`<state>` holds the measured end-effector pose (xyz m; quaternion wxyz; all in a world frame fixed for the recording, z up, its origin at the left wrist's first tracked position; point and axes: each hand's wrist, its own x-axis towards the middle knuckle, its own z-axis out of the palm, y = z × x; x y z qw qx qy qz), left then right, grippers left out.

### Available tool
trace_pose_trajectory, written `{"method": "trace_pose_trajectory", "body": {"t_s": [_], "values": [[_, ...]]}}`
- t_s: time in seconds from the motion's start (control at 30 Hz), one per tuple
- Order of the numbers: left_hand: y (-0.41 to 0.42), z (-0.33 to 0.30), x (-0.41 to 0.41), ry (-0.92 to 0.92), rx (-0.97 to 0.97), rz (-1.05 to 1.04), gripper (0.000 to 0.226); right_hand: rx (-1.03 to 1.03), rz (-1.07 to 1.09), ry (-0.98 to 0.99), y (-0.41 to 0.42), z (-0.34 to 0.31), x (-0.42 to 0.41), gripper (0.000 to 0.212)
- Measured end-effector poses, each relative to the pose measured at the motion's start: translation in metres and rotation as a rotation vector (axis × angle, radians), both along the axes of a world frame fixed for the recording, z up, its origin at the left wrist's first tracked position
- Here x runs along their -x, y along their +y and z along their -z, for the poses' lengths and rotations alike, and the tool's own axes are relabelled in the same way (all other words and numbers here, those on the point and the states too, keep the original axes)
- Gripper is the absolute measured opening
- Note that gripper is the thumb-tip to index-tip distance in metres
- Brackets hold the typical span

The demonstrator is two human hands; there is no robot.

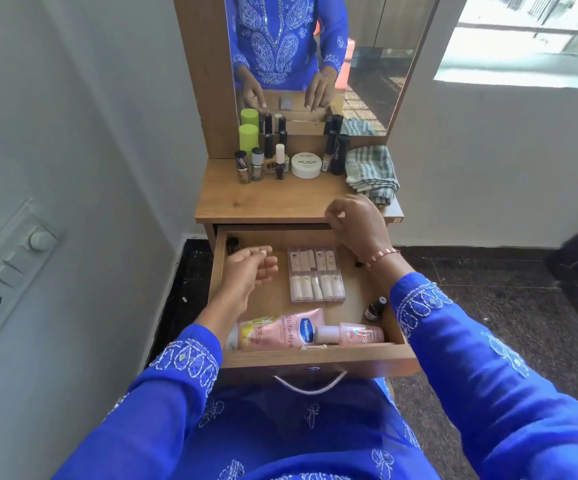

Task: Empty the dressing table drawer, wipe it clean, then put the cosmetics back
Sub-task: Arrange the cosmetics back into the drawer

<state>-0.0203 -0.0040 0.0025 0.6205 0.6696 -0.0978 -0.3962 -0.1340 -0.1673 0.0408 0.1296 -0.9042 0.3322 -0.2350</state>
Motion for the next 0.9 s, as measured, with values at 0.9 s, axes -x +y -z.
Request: {"method": "trace_pose_trajectory", "body": {"t_s": [0.9], "values": [[-0.092, -0.052, -0.119, -0.773, -0.200, -0.057, 0.042, -0.110, -0.099, 0.183, -0.009, -0.035, -0.154, 0.035]]}}
